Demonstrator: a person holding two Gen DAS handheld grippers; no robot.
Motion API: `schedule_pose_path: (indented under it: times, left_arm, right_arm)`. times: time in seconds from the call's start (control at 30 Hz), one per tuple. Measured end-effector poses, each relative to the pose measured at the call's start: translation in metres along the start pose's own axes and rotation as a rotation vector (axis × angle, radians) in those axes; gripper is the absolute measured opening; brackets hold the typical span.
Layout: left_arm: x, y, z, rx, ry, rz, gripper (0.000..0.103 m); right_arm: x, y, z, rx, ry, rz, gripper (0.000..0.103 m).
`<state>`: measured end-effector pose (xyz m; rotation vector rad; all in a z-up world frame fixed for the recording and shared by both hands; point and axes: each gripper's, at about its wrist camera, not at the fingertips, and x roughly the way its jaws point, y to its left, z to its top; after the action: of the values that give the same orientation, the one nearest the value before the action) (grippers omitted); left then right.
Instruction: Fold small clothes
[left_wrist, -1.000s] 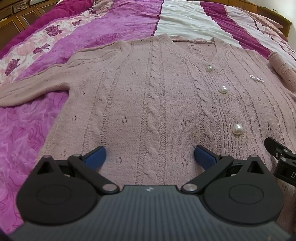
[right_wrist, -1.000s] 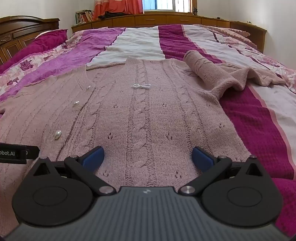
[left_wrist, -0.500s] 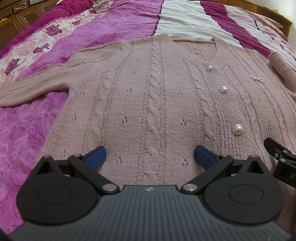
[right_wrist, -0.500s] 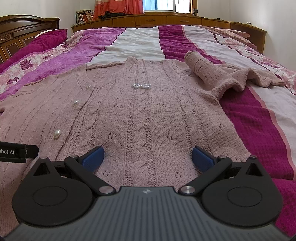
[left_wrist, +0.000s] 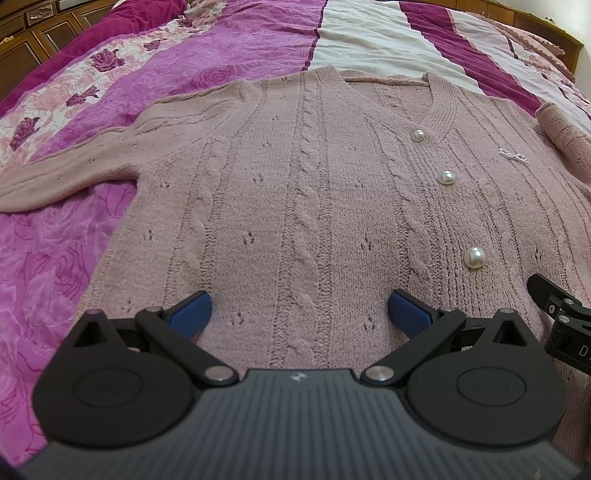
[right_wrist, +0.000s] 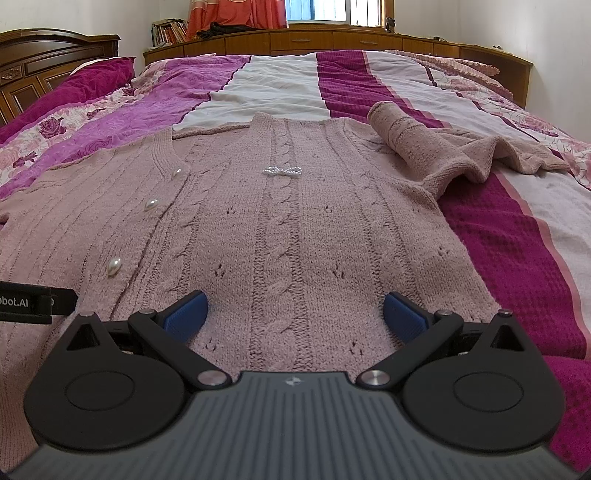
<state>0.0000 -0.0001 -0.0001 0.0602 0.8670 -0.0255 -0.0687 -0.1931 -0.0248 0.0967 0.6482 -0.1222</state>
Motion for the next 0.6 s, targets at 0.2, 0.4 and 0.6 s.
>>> schedule_pose_path:
  times: [0.2, 0.4, 0.6]
  left_arm:
    - [0.0000, -0.0003, 0.0001, 0.002, -0.002, 0.002, 0.103]
    - [0.0011, -0.0004, 0.0007, 0.002, -0.002, 0.002, 0.103]
    - [0.0009, -0.0003, 0.0006, 0.002, -0.001, 0.003, 0.103]
  right_arm:
    - [0.0003, 0.0001, 0.0000, -0.001, 0.000, 0.000, 0.103]
    - [0.0005, 0.0000, -0.0001, -0.001, -0.001, -0.001, 0.103]
    - [0.0006, 0.0000, -0.0001, -0.001, -0.001, -0.001, 0.103]
